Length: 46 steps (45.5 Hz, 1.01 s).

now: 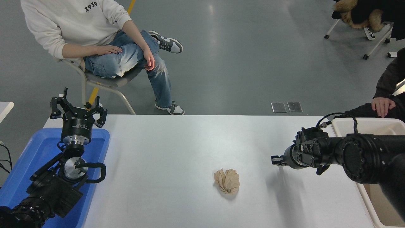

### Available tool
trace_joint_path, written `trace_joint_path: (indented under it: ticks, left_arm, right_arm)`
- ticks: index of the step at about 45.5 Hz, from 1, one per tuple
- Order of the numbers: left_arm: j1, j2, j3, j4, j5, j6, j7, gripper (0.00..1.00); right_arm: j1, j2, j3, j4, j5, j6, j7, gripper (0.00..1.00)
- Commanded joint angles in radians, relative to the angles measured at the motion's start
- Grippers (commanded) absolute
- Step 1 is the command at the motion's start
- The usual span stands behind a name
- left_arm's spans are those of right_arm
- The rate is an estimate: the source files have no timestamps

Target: Pick up paper ball place in dustbin

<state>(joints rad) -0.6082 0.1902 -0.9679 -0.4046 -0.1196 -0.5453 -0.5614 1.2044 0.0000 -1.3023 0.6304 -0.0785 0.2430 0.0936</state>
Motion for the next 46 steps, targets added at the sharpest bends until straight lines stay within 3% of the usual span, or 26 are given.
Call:
trace_joint_path:
  ticks: [1, 34, 46]
  left_arm:
    - [0.001, 0.000, -0.003, 0.000, -0.002, -0.001, 0.002, 0.99]
    - [-0.001, 0.000, 0.000, 0.001, 0.002, 0.001, 0.002, 0.99]
    - [0.001, 0.000, 0.000, 0.000, 0.000, 0.001, 0.000, 0.99]
  right_arm:
    - [0.006, 0.000, 0.000, 0.002, 0.000, -0.001, 0.000, 0.00]
    - [0.023, 0.000, -0.005, 0.017, 0.000, 0.010, 0.000, 0.00]
    - [0.230, 0.000, 0.001, 0.159, -0.001, 0.081, -0.002, 0.00]
